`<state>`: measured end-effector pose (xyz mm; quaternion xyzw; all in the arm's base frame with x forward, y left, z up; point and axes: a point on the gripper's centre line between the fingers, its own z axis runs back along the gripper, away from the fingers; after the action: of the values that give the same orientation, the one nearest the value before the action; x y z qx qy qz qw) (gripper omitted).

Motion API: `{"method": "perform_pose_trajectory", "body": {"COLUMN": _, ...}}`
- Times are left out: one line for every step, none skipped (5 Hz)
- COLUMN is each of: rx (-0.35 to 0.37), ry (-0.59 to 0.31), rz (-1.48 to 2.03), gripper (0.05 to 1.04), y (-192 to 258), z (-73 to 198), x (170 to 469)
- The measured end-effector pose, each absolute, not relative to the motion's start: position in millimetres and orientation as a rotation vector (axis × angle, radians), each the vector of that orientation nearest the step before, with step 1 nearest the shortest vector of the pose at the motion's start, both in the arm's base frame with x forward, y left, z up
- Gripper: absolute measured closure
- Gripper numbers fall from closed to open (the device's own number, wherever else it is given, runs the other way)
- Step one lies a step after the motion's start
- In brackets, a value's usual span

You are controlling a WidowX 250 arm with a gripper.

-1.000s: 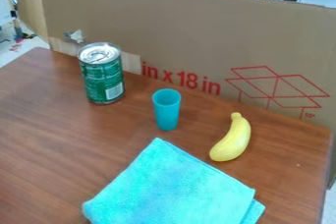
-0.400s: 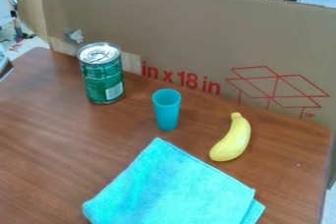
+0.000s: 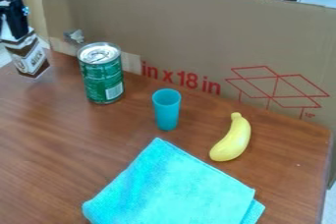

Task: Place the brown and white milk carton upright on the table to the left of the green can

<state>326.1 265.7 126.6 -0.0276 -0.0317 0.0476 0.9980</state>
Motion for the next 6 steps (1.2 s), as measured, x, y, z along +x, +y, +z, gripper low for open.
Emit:
{"method": "perform_pose_trajectory", "body": {"rx": -0.056, "ry": -0.055, "rz": 0.082, "gripper": 0.273, "y": 266.4, "z": 119.8, "x": 341.0}}
{"method": "perform_pose_trajectory", "body": {"rx": -0.046, "ry": -0.030, "rz": 0.062, "gripper": 0.273, "y": 263.9, "z": 112.5, "x": 350.2}}
{"method": "perform_pose_trajectory", "body": {"rx": -0.033, "ry": 0.004, "rz": 0.064, "gripper": 0.233, "y": 267.8, "z": 108.4, "x": 348.4}}
{"method": "perform_pose_trajectory", "body": {"rx": -0.036, "ry": 0.046, "rz": 0.061, "gripper": 0.063, "y": 269.6, "z": 105.4, "x": 347.0}}
{"method": "perform_pose_trajectory", "body": {"rx": -0.040, "ry": 0.029, "rz": 0.044, "gripper": 0.073, "y": 266.2, "z": 111.0, "x": 351.6}}
{"method": "perform_pose_trajectory", "body": {"rx": -0.045, "ry": -0.006, "rz": 0.035, "gripper": 0.073, "y": 262.3, "z": 125.7, "x": 353.0}}
